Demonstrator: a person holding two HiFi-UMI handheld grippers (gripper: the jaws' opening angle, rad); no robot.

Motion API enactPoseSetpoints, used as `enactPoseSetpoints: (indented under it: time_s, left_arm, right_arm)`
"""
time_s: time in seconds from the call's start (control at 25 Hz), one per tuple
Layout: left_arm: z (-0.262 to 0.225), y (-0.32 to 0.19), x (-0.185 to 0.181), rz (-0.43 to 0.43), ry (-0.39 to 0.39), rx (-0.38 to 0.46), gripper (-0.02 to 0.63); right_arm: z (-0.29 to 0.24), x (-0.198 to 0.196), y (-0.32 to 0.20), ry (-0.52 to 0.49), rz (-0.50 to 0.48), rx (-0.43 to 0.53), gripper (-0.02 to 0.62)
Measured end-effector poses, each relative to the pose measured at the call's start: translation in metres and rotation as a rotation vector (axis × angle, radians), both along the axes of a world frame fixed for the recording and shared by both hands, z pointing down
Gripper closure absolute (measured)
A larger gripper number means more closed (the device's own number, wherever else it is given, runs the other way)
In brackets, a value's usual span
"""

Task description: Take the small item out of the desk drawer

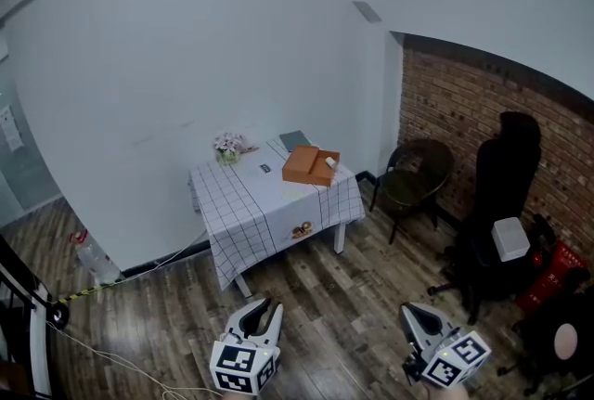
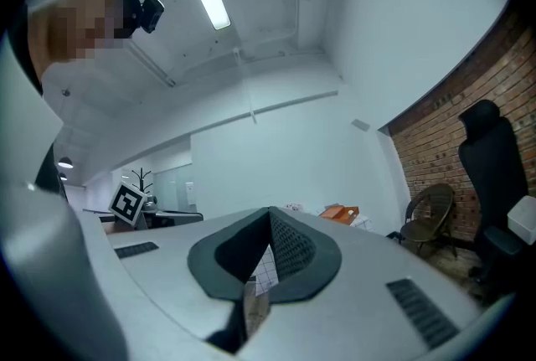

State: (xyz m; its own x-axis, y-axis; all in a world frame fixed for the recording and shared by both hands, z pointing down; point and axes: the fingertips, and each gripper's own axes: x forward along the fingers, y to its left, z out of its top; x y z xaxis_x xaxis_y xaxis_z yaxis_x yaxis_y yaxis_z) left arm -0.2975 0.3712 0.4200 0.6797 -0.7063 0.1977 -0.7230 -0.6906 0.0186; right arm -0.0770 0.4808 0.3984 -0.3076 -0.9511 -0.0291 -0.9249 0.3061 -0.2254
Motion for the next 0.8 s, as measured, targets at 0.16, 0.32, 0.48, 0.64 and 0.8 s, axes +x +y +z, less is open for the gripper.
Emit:
enactPoseSetpoints:
  time_s: [0.16, 0.32, 0.48, 0.64, 0.8]
  left_arm:
    - [0.008, -0.004, -0.005, 0.016, 0.001, -0.012, 0.525]
    - [0.02, -0.011, -0.012, 0.025, 0.003, -0.028, 0.549]
    - [0.032, -0.016, -0.015, 0.029, 0.011, -0.063, 0.591]
    - [0.042, -0.038, -0.006, 0.01, -0.009, -0.08, 0.594]
    - [0.046, -0.07, 0.017, -0.004, -0.03, -0.091, 0.594]
  right_arm:
    - [-0.007, -0.031, -0.008, 0.072, -0.077, 0.022, 0.598]
    - [0.01, -0.046, -0.01, 0.102, -0.088, -0.006, 0.598]
    - [0.031, -0.04, -0.014, 0.066, -0.085, -0.072, 0.598]
    - [0.042, -0.016, -0.036, 0.02, -0.079, -0.089, 0.598]
    - [0.053, 0.01, -0.074, -0.015, -0.092, -0.112, 0.598]
